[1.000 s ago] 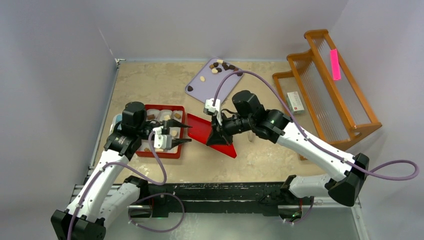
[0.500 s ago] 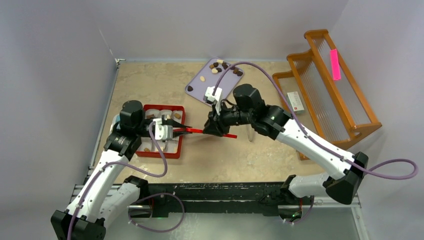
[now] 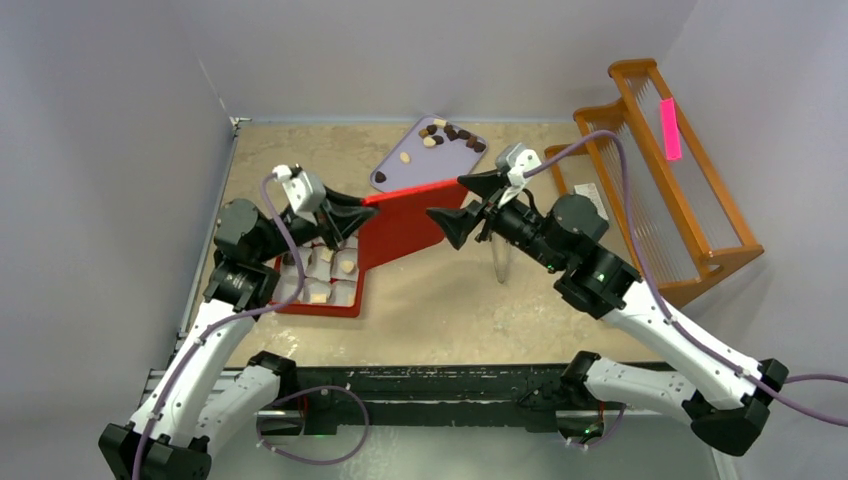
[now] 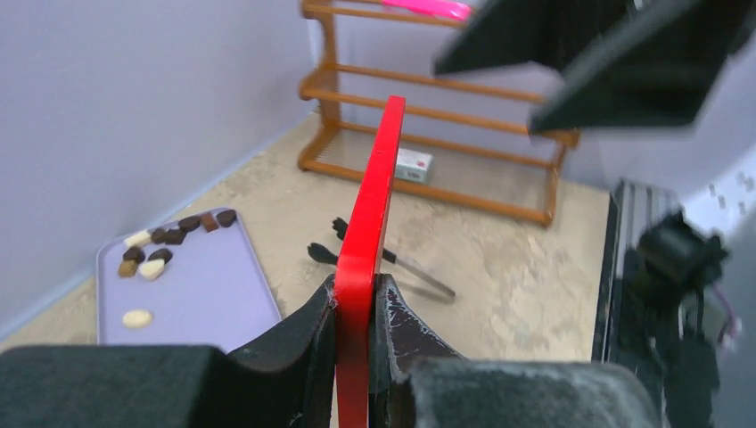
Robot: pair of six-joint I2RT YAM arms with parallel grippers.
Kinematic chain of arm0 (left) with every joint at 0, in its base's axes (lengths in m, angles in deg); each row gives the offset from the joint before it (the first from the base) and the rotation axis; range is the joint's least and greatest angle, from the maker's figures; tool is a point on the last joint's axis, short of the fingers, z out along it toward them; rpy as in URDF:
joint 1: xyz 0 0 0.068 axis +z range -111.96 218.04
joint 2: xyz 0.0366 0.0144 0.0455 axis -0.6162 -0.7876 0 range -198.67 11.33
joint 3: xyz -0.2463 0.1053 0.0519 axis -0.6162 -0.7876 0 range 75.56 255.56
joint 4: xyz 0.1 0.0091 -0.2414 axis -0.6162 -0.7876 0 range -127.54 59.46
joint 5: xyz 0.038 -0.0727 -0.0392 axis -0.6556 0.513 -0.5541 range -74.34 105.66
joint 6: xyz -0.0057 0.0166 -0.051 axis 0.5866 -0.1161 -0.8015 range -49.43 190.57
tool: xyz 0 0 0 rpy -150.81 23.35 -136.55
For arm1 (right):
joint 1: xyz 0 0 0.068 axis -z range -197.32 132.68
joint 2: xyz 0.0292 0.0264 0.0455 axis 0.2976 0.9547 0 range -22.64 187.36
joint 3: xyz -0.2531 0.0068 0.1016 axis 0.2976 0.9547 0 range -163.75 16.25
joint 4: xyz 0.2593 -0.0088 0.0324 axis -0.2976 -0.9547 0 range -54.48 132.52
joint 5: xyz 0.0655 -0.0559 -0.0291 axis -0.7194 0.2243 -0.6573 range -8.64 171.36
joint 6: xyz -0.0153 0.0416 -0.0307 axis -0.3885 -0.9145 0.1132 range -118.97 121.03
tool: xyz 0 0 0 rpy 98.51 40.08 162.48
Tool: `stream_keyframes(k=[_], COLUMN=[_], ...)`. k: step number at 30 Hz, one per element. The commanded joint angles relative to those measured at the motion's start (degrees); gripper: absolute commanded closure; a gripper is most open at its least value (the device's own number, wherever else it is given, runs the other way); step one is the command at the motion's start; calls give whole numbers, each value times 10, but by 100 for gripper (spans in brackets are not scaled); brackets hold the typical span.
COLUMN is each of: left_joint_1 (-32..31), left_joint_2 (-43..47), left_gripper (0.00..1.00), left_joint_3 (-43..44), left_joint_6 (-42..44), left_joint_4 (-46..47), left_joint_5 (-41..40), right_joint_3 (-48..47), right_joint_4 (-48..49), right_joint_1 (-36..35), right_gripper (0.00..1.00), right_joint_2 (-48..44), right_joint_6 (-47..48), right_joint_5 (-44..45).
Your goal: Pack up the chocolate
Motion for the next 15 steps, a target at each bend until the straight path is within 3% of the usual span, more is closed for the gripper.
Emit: stream_keyframes(k=[1, 5, 10, 13, 15], left_joint_1=[1, 1, 1, 1, 1], left_joint_2=[-23, -33, -30, -45, -48], left_gripper=[100, 100, 100, 100, 100], left_joint_3=[66, 96, 133, 190, 206], left_joint_6=[-150, -201, -281, -293, -296], left_joint_4=[52, 29, -41, -131, -152], left_joint_5=[-150, -233, -338, -313, -267], right_joint_3=[12, -9, -30, -41, -37], right_joint_4=[29, 3, 3, 26, 48], right_joint_1=[5, 30, 159, 227, 254], right_gripper=[16, 16, 17, 19, 19], right_joint_2=[31, 60, 94, 119, 125], right_joint_6=[-12, -12, -73, -109, -131], right_joint_5=[21, -4, -225, -388, -447])
